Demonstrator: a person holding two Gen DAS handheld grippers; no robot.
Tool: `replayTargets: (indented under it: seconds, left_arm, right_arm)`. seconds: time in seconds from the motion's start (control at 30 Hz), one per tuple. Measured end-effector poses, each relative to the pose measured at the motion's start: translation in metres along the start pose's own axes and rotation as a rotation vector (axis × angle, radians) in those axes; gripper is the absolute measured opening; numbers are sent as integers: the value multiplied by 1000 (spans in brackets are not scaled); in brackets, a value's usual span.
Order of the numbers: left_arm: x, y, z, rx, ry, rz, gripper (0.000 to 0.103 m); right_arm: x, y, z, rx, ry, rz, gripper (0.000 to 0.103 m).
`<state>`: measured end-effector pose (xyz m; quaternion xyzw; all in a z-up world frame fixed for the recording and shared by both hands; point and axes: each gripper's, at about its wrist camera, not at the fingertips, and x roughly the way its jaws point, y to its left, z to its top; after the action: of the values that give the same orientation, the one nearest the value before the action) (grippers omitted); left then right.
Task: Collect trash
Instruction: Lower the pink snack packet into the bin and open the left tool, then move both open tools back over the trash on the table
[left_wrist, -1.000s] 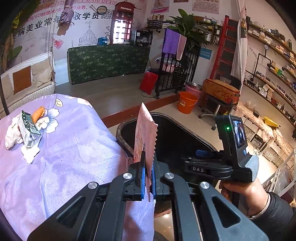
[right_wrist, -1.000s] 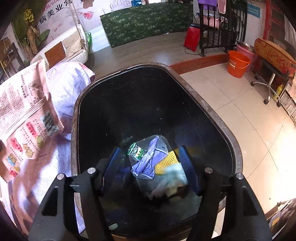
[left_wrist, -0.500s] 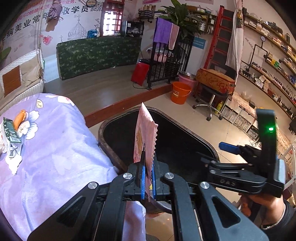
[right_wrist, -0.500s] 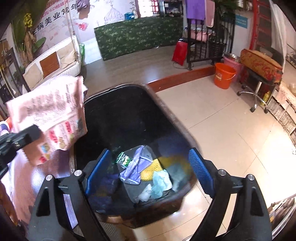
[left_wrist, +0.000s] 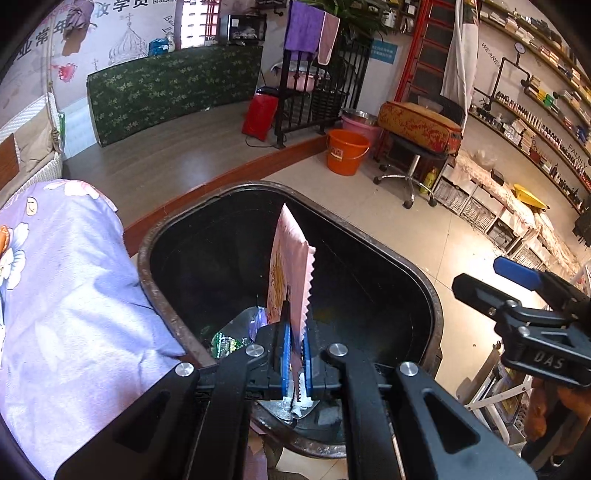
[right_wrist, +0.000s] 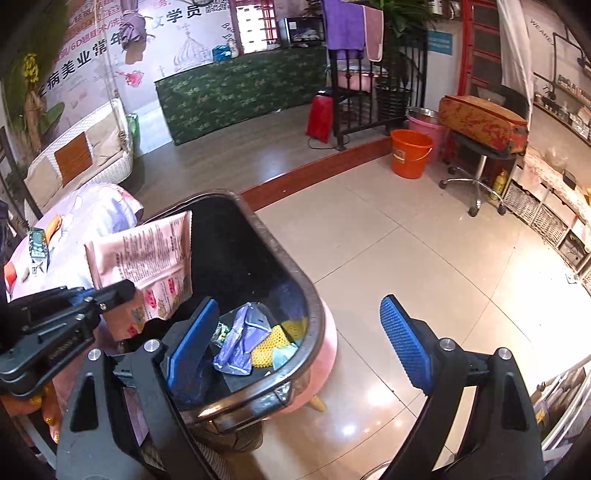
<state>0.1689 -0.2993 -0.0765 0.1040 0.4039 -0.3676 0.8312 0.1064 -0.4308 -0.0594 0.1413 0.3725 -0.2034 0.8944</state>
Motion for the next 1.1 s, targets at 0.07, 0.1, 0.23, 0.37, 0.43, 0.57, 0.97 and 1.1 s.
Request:
replayTargets:
  seconds: [0.07, 0.1, 0.23, 0.37, 0.43, 0.57, 0.97, 1.1]
  left_arm:
    - [5, -1, 2, -2, 14, -8, 6]
    - [6, 0, 2, -2, 18, -10, 6]
    - [12, -4, 1, 27, 35, -5, 11]
    - [13, -3, 0, 41, 15, 15, 69]
    - [10, -3, -1, 40, -17, 17, 78]
    - [3, -6, 1, 57, -42, 18, 83]
    - [-36, 1, -13, 72, -114, 84, 88]
    - [-54, 6, -20, 66, -149, 110, 89]
  right_arm:
    - [0, -2, 0, 8, -3, -7, 88]
    - [0, -4, 0, 12, -4, -10, 88]
    - [0, -8, 0, 18, -6, -16, 88]
    - [0, -11, 0, 25, -7, -17, 88]
    - [0, -12, -1, 28, -8, -21, 88]
    - [-1, -14, -1, 36, -12, -29, 88]
    - [-3, -12, 2, 29, -22, -11, 89]
    - [-7, -1, 2, 6, -32, 18, 89]
